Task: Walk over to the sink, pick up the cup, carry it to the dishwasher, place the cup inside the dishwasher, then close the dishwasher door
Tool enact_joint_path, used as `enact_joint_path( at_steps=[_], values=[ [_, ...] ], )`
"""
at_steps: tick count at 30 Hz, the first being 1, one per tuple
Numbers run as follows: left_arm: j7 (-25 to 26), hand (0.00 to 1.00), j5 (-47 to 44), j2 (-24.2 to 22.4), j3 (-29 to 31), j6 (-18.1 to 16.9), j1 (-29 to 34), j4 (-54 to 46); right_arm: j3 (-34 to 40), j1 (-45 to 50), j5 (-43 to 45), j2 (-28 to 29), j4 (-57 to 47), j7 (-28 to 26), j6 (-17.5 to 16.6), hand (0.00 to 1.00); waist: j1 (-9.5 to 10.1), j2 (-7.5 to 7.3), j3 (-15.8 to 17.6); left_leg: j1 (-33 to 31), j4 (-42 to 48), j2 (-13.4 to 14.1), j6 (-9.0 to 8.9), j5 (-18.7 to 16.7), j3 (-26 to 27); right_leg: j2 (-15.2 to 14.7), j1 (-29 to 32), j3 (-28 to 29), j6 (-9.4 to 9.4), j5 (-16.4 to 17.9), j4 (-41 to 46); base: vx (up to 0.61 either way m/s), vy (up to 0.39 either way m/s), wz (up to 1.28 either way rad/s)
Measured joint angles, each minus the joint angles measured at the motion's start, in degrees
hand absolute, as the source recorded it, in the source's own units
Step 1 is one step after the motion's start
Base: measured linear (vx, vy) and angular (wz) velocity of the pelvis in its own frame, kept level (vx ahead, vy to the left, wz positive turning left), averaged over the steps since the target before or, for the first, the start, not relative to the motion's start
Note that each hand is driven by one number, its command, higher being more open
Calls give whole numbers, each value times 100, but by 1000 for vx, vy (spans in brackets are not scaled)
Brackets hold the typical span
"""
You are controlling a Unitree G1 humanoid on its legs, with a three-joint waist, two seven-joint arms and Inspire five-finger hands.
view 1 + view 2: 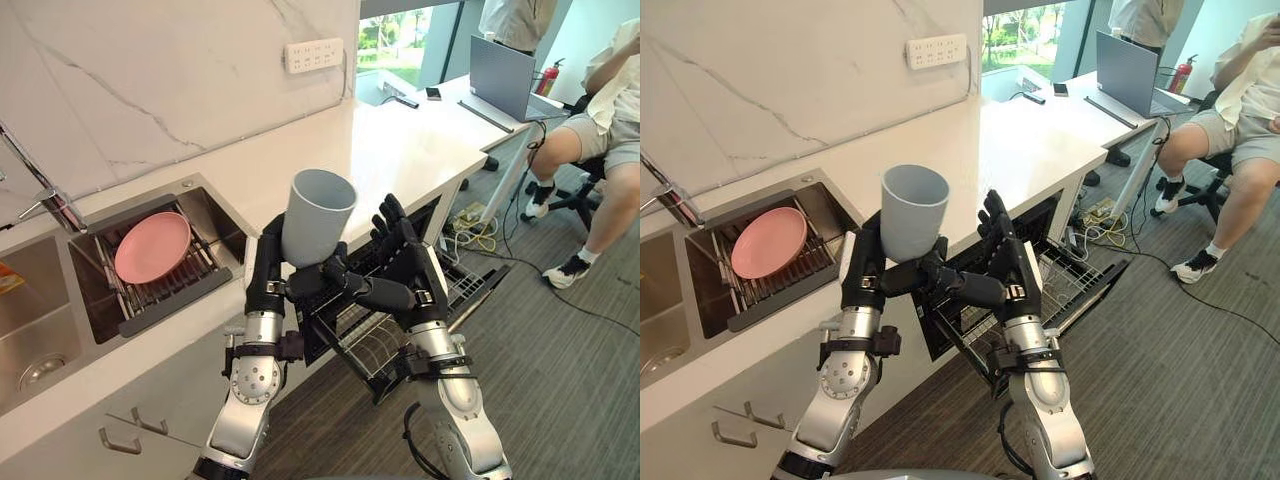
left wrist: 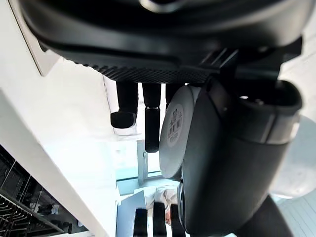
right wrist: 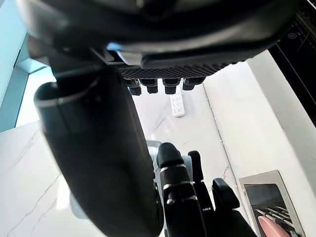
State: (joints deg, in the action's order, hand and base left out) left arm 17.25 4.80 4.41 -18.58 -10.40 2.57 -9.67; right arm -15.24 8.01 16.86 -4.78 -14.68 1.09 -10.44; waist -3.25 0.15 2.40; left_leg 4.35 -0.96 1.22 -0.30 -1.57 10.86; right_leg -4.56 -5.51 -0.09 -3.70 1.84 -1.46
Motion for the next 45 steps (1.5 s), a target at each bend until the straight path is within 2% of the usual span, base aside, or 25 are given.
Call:
enact_joint_path(
  at_steps=[2,16,17,26,33,34,45],
  values=[
    [-9,0,126,3,-105,2,-58,173,-91,-92,0,-7,13,0,-6,100,-26,-5,-119,0,-34,-1,3,6,29,1,23,29,-3,-2,-13,12,-10,-7],
    [34,0,447,2,-401,2,-170,322,-302,-230,-2,-6,14,73,-107,100,-71,-38,-143,-1,-83,-5,4,7,94,2,59,105,-11,-34,-61,-7,-4,-2],
    [37,0,449,2,-409,2,-171,327,-307,-230,-2,-6,14,100,-107,0,-71,-43,-146,-2,-89,-5,4,7,96,2,61,106,-11,-34,-68,0,0,0],
    [120,0,498,-8,-548,-16,-171,393,-141,-252,-29,-1,64,395,-108,0,-69,-59,-159,-28,-100,-7,6,9,90,2,77,97,-13,-36,-87,0,0,0],
    [138,0,528,-45,-630,-41,-170,512,-80,-266,-100,-188,110,404,-111,0,-68,-65,-255,-47,-101,-7,8,11,85,2,91,93,-13,-35,-89,0,0,0],
    [138,100,528,-46,-630,-41,-170,512,-79,-266,-101,-188,110,404,-111,0,-67,-65,-259,-47,-101,-7,9,13,83,2,91,91,-13,-35,-89,0,0,0],
    [54,100,523,-37,-690,-58,-47,492,45,-267,-129,-165,98,435,-111,0,-63,-65,-266,-47,-136,-11,9,45,51,1,90,53,-13,-35,-88,0,0,1]
  ],
)
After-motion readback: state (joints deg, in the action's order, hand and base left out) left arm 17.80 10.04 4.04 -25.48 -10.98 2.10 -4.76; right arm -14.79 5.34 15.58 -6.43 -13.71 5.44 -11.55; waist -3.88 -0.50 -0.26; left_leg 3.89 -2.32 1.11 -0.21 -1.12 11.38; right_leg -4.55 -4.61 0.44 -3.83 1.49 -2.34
